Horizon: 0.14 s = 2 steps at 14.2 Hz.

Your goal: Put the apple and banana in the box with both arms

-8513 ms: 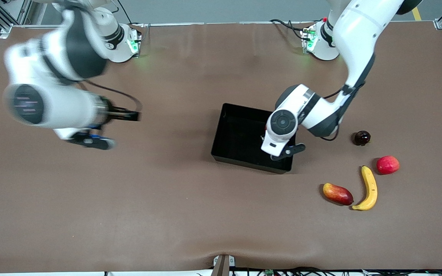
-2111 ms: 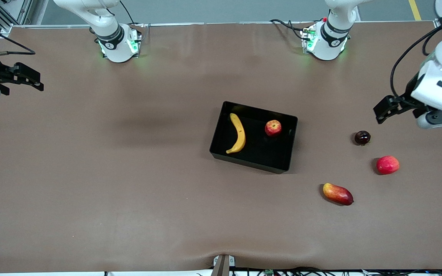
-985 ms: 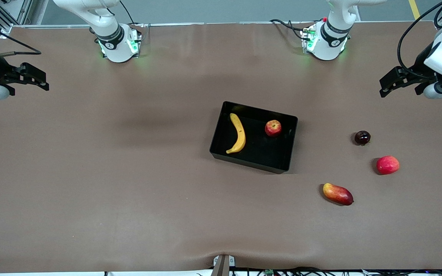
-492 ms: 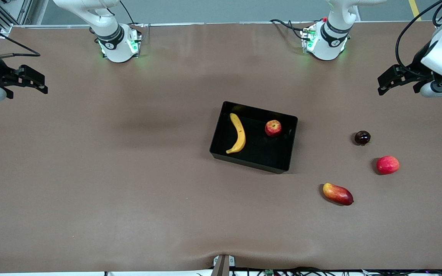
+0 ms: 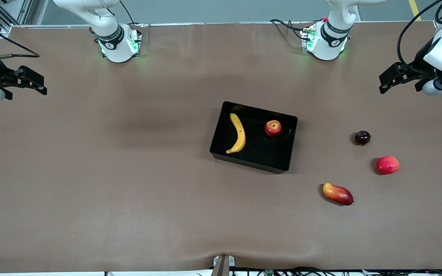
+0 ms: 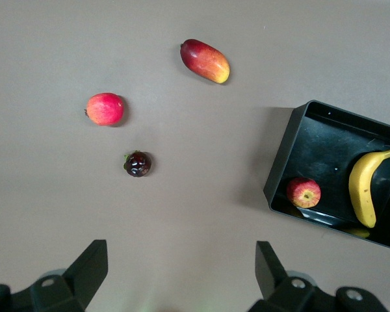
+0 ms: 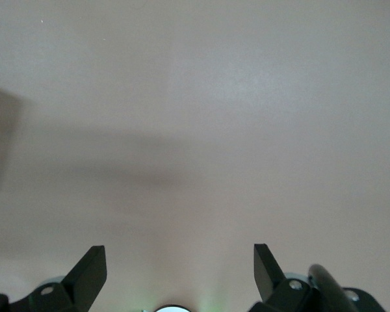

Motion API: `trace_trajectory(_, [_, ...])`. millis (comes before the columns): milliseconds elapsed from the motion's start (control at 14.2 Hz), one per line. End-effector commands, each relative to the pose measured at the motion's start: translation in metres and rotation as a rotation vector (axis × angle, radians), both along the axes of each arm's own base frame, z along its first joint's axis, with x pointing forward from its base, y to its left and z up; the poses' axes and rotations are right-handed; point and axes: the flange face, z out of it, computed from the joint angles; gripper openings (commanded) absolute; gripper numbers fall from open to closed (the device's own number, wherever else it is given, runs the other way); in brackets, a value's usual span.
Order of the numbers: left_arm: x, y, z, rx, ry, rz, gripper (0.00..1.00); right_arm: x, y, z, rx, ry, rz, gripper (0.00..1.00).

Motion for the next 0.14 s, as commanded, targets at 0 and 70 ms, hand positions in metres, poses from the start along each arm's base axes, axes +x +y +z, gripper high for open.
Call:
trace_trajectory(0, [-0.0063, 0.0002, 0.0122, -0.003, 0.008, -0.008, 1.00, 0.0022, 0.0062, 0.0013, 0.012, -0.015, 0.010, 1.00])
trace_trajectory(70, [-0.0074, 0.0011, 0.0125, -0.003, 0.012, -0.006, 1.00, 0.0023, 0.0086, 0.0021, 0.012, -0.018, 0.015, 1.00])
